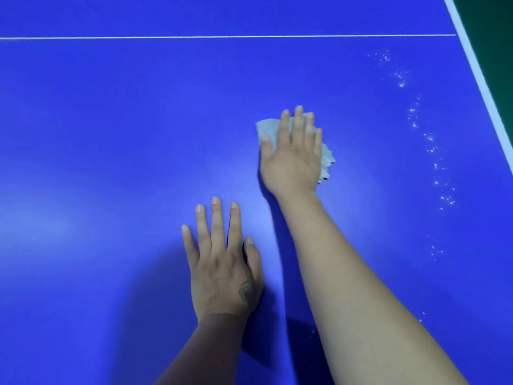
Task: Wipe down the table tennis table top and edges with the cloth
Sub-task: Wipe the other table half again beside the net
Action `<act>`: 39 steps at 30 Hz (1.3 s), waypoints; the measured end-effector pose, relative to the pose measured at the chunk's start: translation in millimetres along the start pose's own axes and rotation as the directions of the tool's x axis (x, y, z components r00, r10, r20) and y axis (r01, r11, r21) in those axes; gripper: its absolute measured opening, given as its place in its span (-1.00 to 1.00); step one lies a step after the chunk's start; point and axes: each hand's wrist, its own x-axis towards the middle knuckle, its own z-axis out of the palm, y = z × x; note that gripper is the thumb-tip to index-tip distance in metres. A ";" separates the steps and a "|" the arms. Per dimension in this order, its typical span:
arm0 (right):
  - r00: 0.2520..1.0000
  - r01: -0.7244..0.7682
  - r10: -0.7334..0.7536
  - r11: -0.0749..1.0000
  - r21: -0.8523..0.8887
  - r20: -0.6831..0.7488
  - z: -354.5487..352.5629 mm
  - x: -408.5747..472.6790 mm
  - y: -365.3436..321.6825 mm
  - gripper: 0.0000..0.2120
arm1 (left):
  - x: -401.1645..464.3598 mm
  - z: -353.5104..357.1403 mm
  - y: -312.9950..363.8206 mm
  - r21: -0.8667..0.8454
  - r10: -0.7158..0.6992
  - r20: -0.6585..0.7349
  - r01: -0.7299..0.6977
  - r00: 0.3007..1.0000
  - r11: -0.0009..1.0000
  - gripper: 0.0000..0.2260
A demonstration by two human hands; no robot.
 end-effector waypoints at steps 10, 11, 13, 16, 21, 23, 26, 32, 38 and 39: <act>0.967 0.255 -0.255 0.966 0.038 -0.003 -8.2 -148.0 51.5 -0.38 | -2.5 2.2 -1.4 0.014 0.017 -0.006 -0.017 1.000 1.000 -0.41; 0.976 0.216 -0.216 0.976 0.032 -0.006 -12.5 -160.4 67.3 -0.37 | -2.5 2.2 -1.0 0.012 0.020 -0.012 -0.019 1.000 1.000 -0.41; 0.993 0.122 -0.122 0.992 0.015 0.000 -20.6 -173.3 97.3 -0.35 | -2.5 2.1 -0.6 0.009 0.018 -0.024 -0.017 1.000 1.000 -0.41; 1.000 -0.010 0.010 1.000 0.003 0.001 -28.4 -159.7 125.6 -0.32 | -2.8 2.3 -0.7 0.005 0.008 -0.039 -0.008 0.999 1.000 -0.43; 0.980 -0.193 0.192 0.981 -0.009 -0.044 -21.2 -84.8 119.6 -0.28 | -2.9 3.1 -1.2 0.017 0.013 -0.049 -0.013 0.999 1.000 -0.43; 0.967 -0.253 0.252 0.967 -0.018 -0.032 -17.1 -64.0 101.0 -0.30 | -2.6 4.0 -1.6 0.011 0.014 -0.051 -0.014 0.999 1.000 -0.44; 0.976 -0.216 0.215 0.976 -0.020 -0.015 -12.7 -60.0 67.2 -0.32 | -1.8 4.3 -1.0 -0.004 0.005 -0.065 -0.005 0.998 1.000 -0.45; 0.994 0.105 -0.104 0.994 0.034 -0.030 -2.9 -139.5 42.1 -0.34 | -1.5 7.2 -1.3 -0.046 0.006 -0.096 -0.010 0.995 0.999 -0.47; 0.965 0.251 -0.255 0.966 0.062 0.057 -16.6 -233.7 112.3 -0.36 | -3.7 5.9 -0.5 -0.014 0.013 -0.103 -0.015 0.995 1.000 -0.48; 0.968 0.242 -0.244 0.969 0.046 0.060 -21.0 -238.9 128.6 -0.35 | -3.2 5.9 -0.6 -0.009 0.011 -0.096 -0.012 0.995 1.000 -0.47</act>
